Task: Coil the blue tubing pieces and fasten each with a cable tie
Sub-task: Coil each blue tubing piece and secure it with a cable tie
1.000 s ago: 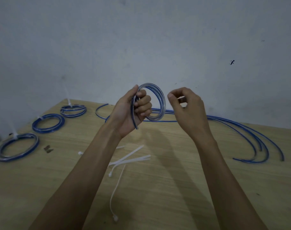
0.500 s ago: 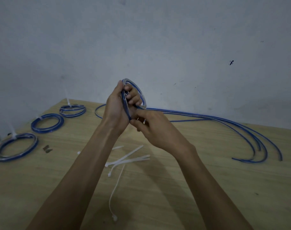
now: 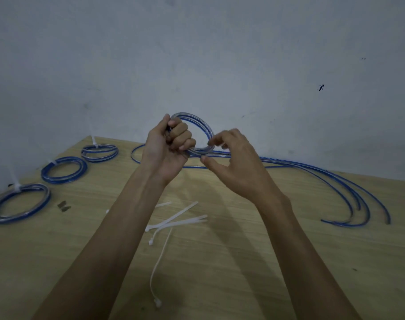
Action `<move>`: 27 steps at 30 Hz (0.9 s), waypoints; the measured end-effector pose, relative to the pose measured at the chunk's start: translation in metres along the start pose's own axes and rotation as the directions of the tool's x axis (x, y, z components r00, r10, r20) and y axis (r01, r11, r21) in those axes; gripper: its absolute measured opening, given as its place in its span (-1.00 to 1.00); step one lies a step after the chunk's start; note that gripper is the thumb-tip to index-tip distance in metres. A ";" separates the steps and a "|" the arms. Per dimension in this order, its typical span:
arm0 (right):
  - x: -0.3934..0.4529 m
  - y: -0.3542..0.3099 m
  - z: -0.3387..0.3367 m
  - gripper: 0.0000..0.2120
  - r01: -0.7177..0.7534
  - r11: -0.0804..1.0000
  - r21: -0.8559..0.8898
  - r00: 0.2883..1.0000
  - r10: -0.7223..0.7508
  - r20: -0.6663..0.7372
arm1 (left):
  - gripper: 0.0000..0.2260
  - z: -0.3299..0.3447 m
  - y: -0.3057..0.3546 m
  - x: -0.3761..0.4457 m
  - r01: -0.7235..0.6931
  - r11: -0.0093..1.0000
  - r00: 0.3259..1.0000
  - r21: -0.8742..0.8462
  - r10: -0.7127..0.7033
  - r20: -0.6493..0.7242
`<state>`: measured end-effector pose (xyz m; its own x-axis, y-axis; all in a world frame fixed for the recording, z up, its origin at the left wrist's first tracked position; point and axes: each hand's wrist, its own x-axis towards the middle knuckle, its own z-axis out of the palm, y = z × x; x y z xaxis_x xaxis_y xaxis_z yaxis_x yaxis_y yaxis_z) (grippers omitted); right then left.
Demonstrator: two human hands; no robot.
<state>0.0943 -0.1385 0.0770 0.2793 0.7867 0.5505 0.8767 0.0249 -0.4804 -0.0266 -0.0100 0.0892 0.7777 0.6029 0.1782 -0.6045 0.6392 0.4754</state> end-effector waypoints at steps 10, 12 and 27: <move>-0.001 -0.010 0.007 -0.83 0.007 0.989 0.147 0.988 -0.030 0.154 | -0.63 0.002 0.000 -0.001 0.074 0.997 0.996 -0.020 -0.075 -0.050; 0.000 -0.010 0.006 -0.85 -0.014 0.977 0.213 0.981 -0.028 0.193 | -0.62 0.000 -0.001 0.001 0.077 0.987 0.993 0.144 -0.063 -0.099; 0.002 0.000 -0.007 -0.73 -0.142 0.934 0.329 0.966 0.058 0.252 | -0.69 -0.025 0.006 -0.001 -0.213 -0.355 0.854 0.910 0.385 0.350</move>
<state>0.0970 -0.1416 0.0828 0.2217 0.9169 0.3319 0.6504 0.1146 -0.7509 -0.0353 0.0056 0.0704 0.4919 0.5942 0.6364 0.2063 -0.7897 0.5778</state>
